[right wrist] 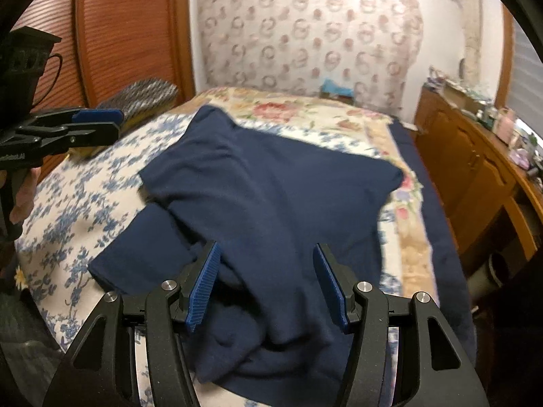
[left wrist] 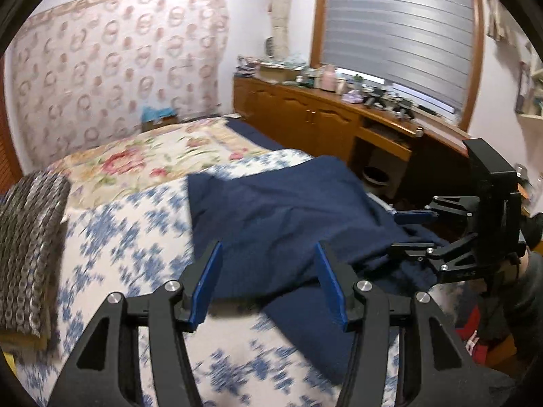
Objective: Fold small clothes
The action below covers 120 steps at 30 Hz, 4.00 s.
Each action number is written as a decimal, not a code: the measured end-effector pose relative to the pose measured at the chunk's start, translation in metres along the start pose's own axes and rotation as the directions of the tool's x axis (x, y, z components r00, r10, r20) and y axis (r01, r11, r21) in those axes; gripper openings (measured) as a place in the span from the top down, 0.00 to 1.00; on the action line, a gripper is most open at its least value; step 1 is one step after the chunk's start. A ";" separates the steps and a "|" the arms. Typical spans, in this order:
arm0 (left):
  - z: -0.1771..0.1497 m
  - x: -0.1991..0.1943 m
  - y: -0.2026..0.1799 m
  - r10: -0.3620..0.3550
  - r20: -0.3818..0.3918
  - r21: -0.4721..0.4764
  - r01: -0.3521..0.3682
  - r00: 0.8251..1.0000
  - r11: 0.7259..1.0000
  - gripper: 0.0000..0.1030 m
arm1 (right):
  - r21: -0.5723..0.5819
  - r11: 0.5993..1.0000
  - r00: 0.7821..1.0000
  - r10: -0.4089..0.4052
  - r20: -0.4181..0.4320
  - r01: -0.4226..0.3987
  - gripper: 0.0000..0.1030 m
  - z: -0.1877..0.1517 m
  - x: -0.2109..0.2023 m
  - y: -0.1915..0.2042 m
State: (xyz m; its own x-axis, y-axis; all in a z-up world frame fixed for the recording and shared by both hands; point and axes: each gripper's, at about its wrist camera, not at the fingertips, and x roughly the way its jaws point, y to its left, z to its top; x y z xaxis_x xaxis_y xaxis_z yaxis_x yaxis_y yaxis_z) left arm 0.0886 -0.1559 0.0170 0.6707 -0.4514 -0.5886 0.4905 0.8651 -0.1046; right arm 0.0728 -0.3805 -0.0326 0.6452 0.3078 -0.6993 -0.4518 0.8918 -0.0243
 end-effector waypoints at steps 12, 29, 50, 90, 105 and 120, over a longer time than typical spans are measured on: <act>-0.031 0.002 0.038 0.072 -0.020 -0.080 -0.073 0.997 0.994 0.47 | -0.002 1.000 0.996 0.011 -0.090 -0.012 0.43 -0.009 0.030 -0.007; -0.038 0.001 0.042 0.081 -0.007 -0.092 -0.081 0.997 0.992 0.47 | -0.032 0.998 0.995 0.062 0.074 -0.060 0.90 0.007 -0.016 0.006; -0.034 -0.020 0.038 0.099 0.063 -0.103 -0.093 0.993 0.990 0.47 | 0.075 0.988 0.991 -0.133 0.013 0.132 0.48 -0.009 -0.023 -0.035; -0.049 -0.031 0.059 0.134 0.066 -0.164 -0.122 0.989 0.979 0.47 | -0.268 0.947 0.971 0.124 -0.203 -0.177 0.47 0.072 0.126 0.091; -0.050 -0.025 0.052 0.118 0.048 -0.151 -0.110 0.992 0.982 0.47 | -0.223 0.959 0.974 0.134 -0.180 -0.173 0.54 0.075 0.132 0.083; -0.051 -0.019 0.048 0.107 0.036 -0.141 -0.101 0.994 0.985 0.47 | -0.079 0.993 0.996 0.089 0.018 -0.088 0.92 0.119 0.070 0.000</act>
State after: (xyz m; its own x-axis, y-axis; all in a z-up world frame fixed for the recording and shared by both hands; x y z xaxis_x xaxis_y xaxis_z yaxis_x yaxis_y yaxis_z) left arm 0.0712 -0.0943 -0.0183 0.7389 -0.3637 -0.5672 0.3371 0.9284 -0.1561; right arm 0.1914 -0.3195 0.0036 0.6132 0.3921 -0.6857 -0.5536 0.8326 -0.0191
